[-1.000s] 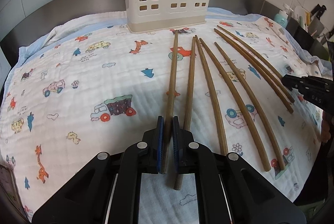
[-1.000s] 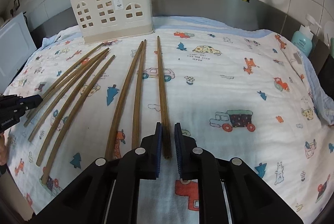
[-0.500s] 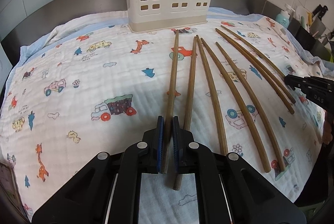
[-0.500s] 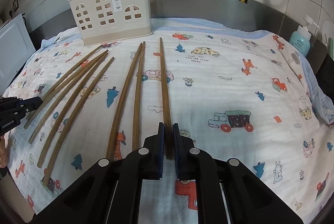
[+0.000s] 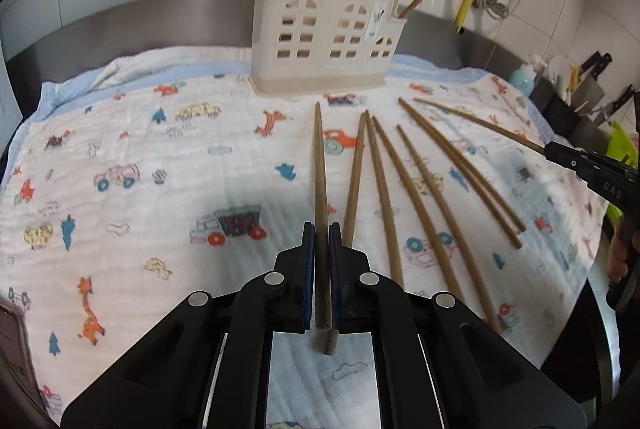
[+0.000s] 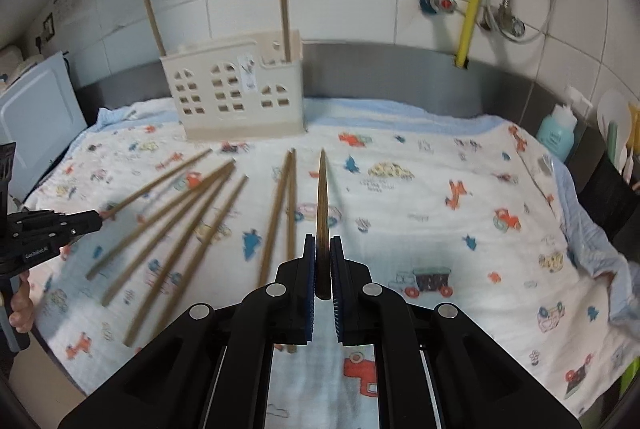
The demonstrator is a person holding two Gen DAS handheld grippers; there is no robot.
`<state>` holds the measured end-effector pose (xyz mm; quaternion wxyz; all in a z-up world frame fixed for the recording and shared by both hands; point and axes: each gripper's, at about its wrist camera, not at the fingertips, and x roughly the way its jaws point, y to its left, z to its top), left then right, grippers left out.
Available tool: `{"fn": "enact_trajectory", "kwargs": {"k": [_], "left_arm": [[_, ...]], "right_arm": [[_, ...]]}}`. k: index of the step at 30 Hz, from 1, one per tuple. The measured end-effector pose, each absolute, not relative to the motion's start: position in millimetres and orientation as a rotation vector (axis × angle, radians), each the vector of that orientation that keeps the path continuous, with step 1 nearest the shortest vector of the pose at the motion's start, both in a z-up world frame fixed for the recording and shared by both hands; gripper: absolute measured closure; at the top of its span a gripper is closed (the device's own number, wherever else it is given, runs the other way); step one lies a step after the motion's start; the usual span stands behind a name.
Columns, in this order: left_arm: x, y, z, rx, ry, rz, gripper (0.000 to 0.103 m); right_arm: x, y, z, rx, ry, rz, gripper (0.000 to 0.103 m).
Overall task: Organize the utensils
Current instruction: 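Lift the chopsticks with both tools and carry them toward the holder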
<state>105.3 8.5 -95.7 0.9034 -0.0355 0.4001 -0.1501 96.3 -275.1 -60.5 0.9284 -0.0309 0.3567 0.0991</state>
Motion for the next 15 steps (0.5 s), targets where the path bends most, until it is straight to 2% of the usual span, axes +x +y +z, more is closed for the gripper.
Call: {"fn": "enact_trajectory", "kwargs": {"k": [15], "left_arm": [[100, 21, -82, -0.085, 0.811, -0.320, 0.097]], "right_arm": [[92, -264, -22, -0.043, 0.645, 0.241, 0.096]]}}
